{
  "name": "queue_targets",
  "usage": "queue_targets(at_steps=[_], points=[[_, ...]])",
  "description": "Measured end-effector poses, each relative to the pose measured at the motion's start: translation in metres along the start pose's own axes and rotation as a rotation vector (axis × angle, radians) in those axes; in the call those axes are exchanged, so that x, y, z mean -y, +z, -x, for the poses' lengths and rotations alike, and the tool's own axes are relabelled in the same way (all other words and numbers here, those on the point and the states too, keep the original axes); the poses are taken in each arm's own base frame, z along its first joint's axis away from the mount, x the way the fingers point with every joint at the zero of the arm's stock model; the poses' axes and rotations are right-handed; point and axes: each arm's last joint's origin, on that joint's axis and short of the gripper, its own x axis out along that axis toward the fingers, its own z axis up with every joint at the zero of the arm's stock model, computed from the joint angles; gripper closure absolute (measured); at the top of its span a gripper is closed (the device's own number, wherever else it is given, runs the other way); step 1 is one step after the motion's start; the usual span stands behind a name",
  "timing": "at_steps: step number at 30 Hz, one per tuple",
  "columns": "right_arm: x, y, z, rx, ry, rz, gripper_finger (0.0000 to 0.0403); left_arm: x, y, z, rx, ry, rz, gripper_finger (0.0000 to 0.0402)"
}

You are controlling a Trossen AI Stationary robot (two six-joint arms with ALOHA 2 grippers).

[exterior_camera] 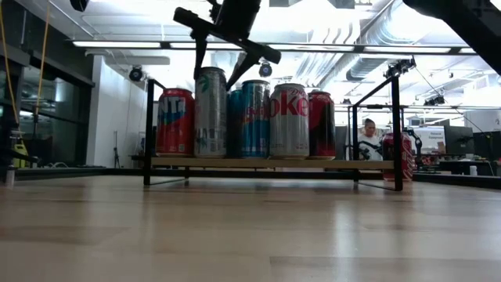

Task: Place canned beverage on shelf
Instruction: Put the white-pink soda can on the shelf aligned with the other white-pink soda cans

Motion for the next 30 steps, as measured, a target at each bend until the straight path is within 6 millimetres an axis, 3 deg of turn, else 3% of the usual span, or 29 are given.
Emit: queue_targets(at_steps=[13, 30], points=[[0.003, 0.013, -0.003, -0.123, 0.154, 0.641, 0.0157, 0.000, 0.000, 0.000, 0.002, 0.001, 0.010, 0.0401], [0.027, 0.039, -0.014, -0.242, 0.207, 0.849, 0.0159, 0.000, 0.001, 0.000, 0.007, 0.004, 0.058, 0.0401]])
